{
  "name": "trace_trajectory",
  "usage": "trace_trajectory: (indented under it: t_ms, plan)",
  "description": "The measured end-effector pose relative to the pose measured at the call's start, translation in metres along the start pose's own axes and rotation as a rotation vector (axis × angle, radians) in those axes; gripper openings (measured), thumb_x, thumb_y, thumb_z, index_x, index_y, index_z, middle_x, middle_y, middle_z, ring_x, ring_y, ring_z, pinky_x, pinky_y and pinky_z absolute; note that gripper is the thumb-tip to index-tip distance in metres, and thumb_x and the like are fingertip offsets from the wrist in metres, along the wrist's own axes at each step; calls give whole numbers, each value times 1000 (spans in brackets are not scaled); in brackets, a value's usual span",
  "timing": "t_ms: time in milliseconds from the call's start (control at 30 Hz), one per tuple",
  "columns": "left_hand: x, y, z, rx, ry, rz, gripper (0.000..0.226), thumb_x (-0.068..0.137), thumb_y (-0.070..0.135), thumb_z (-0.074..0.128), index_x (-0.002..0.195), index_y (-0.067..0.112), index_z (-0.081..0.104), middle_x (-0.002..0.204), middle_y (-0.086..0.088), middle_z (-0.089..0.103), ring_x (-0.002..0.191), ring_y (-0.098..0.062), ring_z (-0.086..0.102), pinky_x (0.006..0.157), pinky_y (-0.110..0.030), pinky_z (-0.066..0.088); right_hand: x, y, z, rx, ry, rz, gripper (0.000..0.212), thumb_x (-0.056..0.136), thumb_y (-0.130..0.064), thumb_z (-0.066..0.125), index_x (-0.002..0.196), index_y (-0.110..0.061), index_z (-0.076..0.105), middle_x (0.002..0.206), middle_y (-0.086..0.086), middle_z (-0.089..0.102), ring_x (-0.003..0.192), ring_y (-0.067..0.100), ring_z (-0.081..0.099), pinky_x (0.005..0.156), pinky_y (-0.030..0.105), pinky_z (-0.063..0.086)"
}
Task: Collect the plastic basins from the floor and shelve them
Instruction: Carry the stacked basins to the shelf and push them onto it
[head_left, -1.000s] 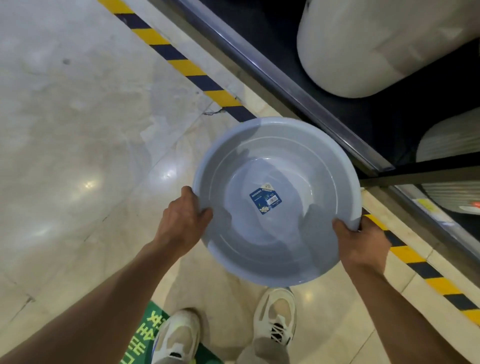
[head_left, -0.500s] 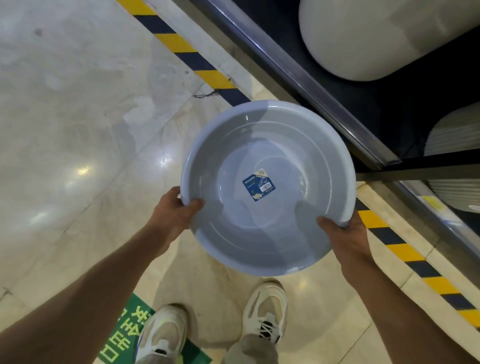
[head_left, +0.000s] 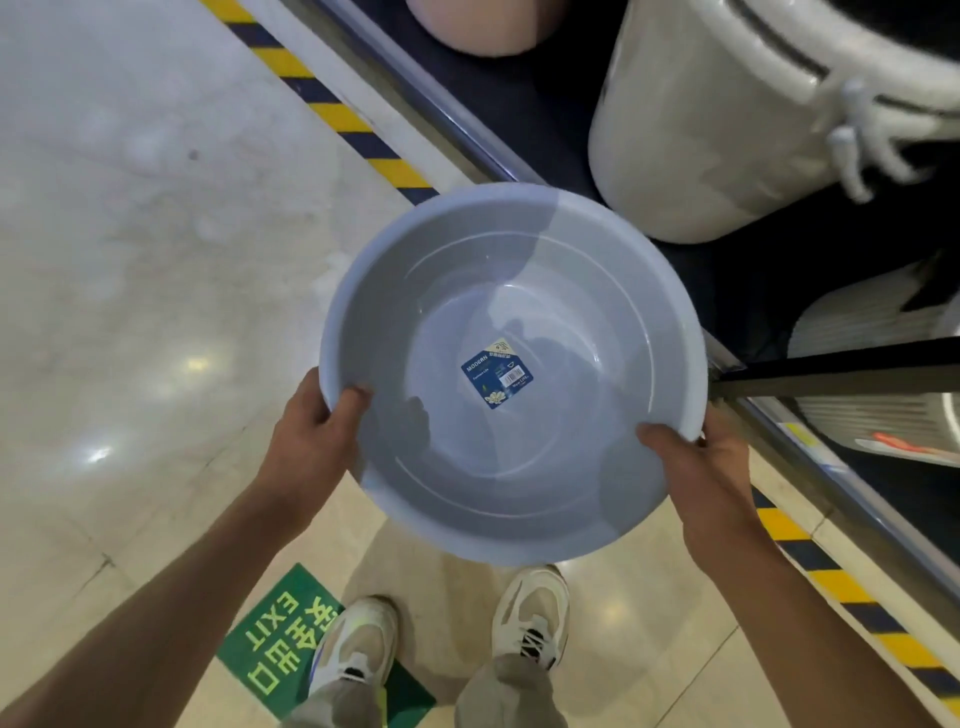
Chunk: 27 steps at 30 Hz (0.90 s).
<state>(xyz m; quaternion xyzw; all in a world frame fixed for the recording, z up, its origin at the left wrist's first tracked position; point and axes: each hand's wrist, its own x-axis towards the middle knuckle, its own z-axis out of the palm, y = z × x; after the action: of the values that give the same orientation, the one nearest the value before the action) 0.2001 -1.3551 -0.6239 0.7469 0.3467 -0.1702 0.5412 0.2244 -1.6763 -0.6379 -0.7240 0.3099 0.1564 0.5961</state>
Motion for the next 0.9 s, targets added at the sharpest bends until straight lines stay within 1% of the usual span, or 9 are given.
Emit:
trace_trajectory:
  t_ms: [67, 167, 267, 367, 500, 600, 733, 800, 900]
  plan:
    - [-21, 28, -25, -85, 25, 32, 27, 86, 40, 54, 112, 44, 61, 117, 0, 72, 104, -27, 69, 88, -53, 57, -22, -38, 3, 56, -11, -35, 41, 87, 4, 67, 116, -26, 72, 94, -8, 80, 81, 12, 75, 59, 20, 56]
    - [-56, 74, -68, -156, 52, 92, 32, 86, 38, 57, 117, 44, 63, 116, 5, 74, 102, -21, 72, 84, -45, 58, -64, -101, 6, 161, -29, -78, 45, 85, 9, 66, 118, -20, 72, 96, -2, 81, 79, 15, 76, 59, 23, 58]
    - [-97, 124, -115, -195, 81, 162, 30, 85, 36, 60, 114, 44, 66, 111, 8, 76, 96, -18, 74, 75, -39, 58, -113, -167, 3, 174, -88, -144, 40, 85, 6, 66, 110, -23, 74, 96, 0, 80, 80, 17, 75, 60, 26, 59]
    - [-147, 178, -164, -208, 91, 234, 41, 76, 43, 63, 117, 37, 67, 110, 4, 77, 97, -23, 74, 77, -44, 58, -166, -237, -1, 168, -118, -192, 37, 84, 1, 68, 106, -28, 75, 96, 0, 80, 79, 18, 75, 57, 28, 58]
    - [-226, 252, -224, -212, 114, 315, 30, 76, 40, 59, 98, 58, 67, 102, 17, 76, 94, -15, 74, 82, -49, 59, -251, -333, -13, 177, -113, -243, 38, 84, -1, 68, 100, -33, 78, 94, 0, 81, 80, 22, 77, 65, 38, 62]
    - [-285, 300, -268, -243, 147, 349, 30, 67, 43, 61, 94, 53, 69, 99, 14, 77, 97, -19, 72, 88, -55, 57, -319, -393, -24, 176, -114, -293, 35, 85, -2, 68, 111, -26, 74, 95, 1, 81, 83, 26, 77, 60, 34, 60]
    - [-359, 350, -319, -312, 180, 400, 32, 63, 44, 64, 94, 42, 71, 99, 4, 78, 98, -29, 72, 91, -60, 55, -404, -463, -41, 184, -133, -361, 34, 87, -7, 68, 114, -25, 72, 100, 1, 80, 85, 25, 77, 60, 33, 60]
    - [-389, 367, -341, -358, 211, 426, 32, 61, 43, 65, 91, 39, 73, 91, 2, 79, 92, -31, 73, 85, -58, 56, -439, -490, -48, 189, -128, -392, 30, 87, -9, 68, 113, -23, 72, 98, 4, 80, 78, 23, 77, 51, 29, 59]
    - [-426, 390, -368, -450, 258, 465, 37, 59, 43, 66, 93, 35, 76, 86, 4, 80, 86, -28, 74, 70, -45, 57, -485, -528, -52, 213, -109, -441, 26, 86, -10, 71, 108, -23, 74, 98, 5, 80, 84, 28, 77, 67, 39, 62]
